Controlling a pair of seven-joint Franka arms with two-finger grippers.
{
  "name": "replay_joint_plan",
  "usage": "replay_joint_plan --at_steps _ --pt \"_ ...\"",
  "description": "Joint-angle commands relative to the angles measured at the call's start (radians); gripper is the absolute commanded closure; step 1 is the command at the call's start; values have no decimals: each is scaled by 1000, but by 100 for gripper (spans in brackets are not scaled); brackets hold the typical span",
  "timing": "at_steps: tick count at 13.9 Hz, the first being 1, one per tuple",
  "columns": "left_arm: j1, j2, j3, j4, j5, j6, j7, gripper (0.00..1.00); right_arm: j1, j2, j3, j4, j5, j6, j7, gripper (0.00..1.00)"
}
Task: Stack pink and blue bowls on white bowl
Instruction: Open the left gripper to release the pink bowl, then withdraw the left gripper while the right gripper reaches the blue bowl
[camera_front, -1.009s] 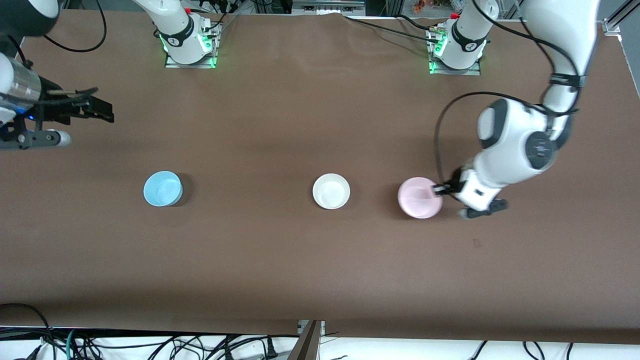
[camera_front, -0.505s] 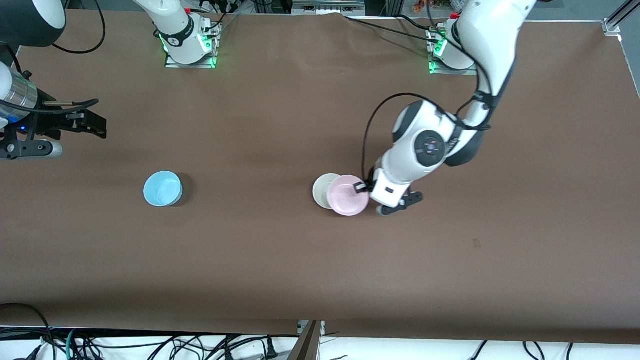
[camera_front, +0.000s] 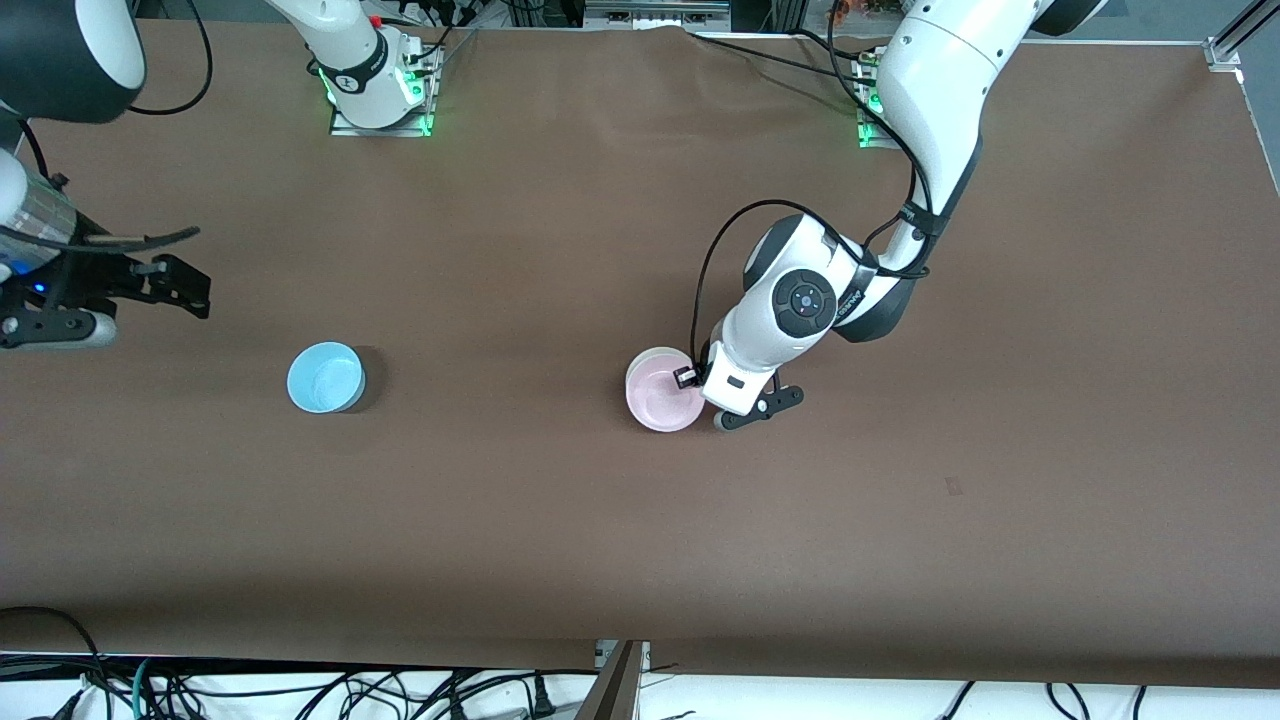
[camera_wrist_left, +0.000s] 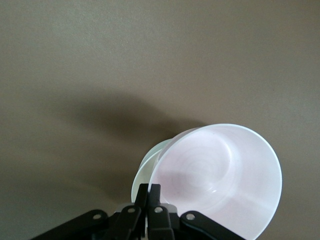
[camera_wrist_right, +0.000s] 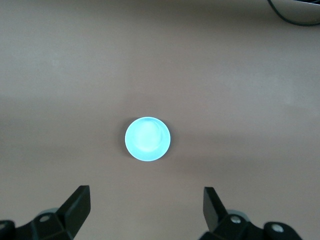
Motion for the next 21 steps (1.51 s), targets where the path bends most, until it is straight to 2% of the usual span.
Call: replay_joint_plan --at_steps 1,7,9,10,12,14,16,18,21 --pt "-22 -19 11 -12 23 -17 -12 100 4 18 9 0 -1 13 10 0" --pt "-30 -60 10 -98 26 -9 8 100 0 24 10 1 11 13 11 0" --pt "-36 -57 10 -98 28 -3 8 100 -2 22 9 3 42 13 11 0" --pt "-34 -54 10 -96 28 5 8 91 -3 19 9 3 51 13 11 0" --pt "-25 -57 11 -93 28 3 10 0 -2 24 10 3 72 25 11 0" --pt "-11 -103 21 -82 28 -27 33 0 -6 48 10 -9 72 66 11 0" --pt "47 -161 34 -52 25 -162 100 0 -26 87 10 -9 72 91 10 0" --pt "73 -209 95 -36 28 -285 212 0 -35 96 10 -15 72 100 10 0" --pt "170 -272 152 -46 37 -385 442 0 -48 75 10 -61 74 119 10 0"
